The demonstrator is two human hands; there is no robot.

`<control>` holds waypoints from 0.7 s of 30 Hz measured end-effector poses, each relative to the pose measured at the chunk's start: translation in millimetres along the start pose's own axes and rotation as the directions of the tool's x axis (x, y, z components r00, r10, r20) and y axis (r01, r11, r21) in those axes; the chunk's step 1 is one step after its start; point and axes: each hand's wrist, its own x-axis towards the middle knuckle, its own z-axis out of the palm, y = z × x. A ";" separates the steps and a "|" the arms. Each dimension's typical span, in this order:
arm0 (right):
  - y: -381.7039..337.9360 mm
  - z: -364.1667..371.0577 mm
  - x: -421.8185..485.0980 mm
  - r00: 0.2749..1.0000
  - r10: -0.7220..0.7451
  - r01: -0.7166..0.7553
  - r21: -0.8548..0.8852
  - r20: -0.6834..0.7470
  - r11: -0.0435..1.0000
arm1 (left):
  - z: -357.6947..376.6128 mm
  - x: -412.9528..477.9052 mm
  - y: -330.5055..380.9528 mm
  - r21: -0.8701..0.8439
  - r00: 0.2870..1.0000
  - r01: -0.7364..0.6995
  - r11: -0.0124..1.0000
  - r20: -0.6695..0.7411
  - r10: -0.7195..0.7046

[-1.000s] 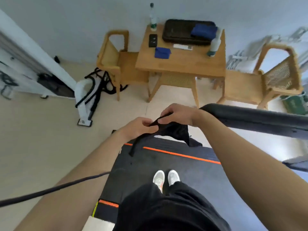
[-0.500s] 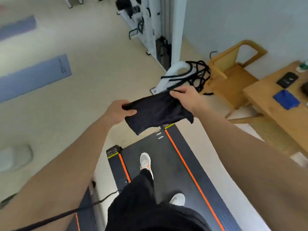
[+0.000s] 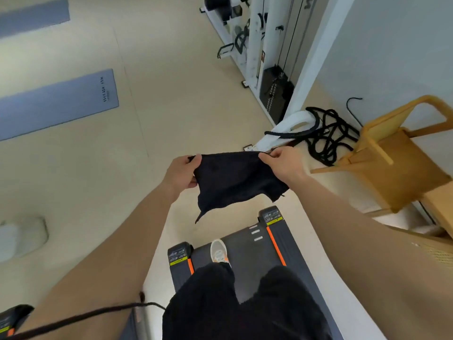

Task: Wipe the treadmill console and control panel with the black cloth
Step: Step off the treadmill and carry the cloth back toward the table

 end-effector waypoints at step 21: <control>119.8 -26.9 408.6 0.897 0.434 -0.301 0.830 0.080 0.470 | 269.2 447.9 160.1 0.290 0.723 -0.246 0.925 0.690 -0.024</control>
